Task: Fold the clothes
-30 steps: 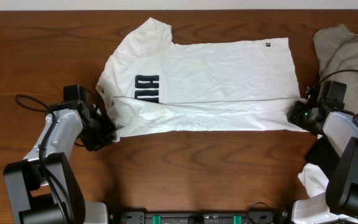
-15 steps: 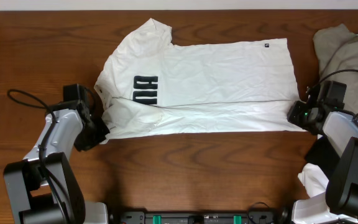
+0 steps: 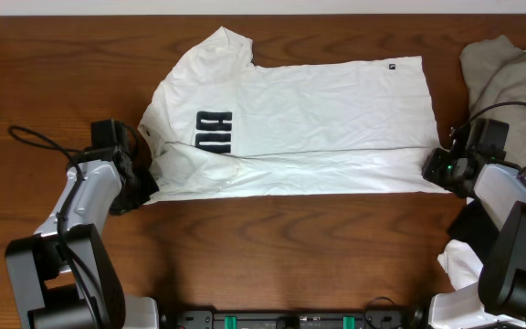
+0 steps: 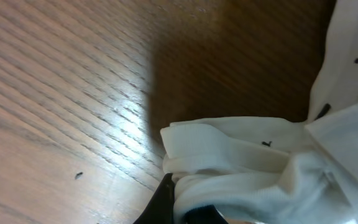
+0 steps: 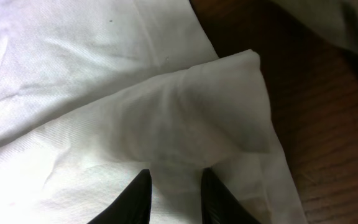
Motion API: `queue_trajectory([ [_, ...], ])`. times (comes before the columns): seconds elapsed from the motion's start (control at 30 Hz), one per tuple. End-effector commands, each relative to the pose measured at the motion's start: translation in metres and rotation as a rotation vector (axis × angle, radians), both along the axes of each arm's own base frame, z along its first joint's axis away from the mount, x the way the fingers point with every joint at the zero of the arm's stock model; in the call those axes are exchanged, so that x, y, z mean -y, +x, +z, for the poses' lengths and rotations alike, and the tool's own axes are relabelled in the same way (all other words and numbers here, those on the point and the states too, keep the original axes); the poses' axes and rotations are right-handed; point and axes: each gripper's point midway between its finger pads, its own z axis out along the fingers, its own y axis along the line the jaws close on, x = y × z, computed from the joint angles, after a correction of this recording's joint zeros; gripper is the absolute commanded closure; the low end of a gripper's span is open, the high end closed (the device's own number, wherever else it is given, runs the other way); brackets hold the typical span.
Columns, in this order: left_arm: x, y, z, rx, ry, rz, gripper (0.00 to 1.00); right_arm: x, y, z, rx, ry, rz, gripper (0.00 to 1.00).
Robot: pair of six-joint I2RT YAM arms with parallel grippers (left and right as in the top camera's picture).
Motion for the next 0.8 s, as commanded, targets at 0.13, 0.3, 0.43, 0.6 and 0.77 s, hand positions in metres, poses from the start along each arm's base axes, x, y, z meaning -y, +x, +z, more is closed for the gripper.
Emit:
queue_trajectory([
  [0.13,0.006,0.001,0.004,0.002,-0.035,-0.013,0.88,0.002,-0.010,-0.010,-0.042,-0.037,0.005,0.74],
  [0.3,0.006,0.000,0.004,0.000,-0.036,-0.013,0.70,0.002,-0.010,-0.010,-0.042,-0.037,0.005,0.74],
  [0.43,0.007,-0.003,0.004,-0.013,-0.039,-0.013,0.70,0.001,-0.010,-0.010,-0.043,-0.037,0.005,0.74],
  [0.6,0.005,0.005,0.005,0.020,-0.032,-0.014,0.81,0.001,-0.011,-0.010,-0.046,-0.036,0.005,0.74],
  [0.77,0.002,0.018,0.007,0.071,-0.014,-0.049,0.94,0.001,-0.011,-0.010,-0.046,-0.036,0.005,0.73],
])
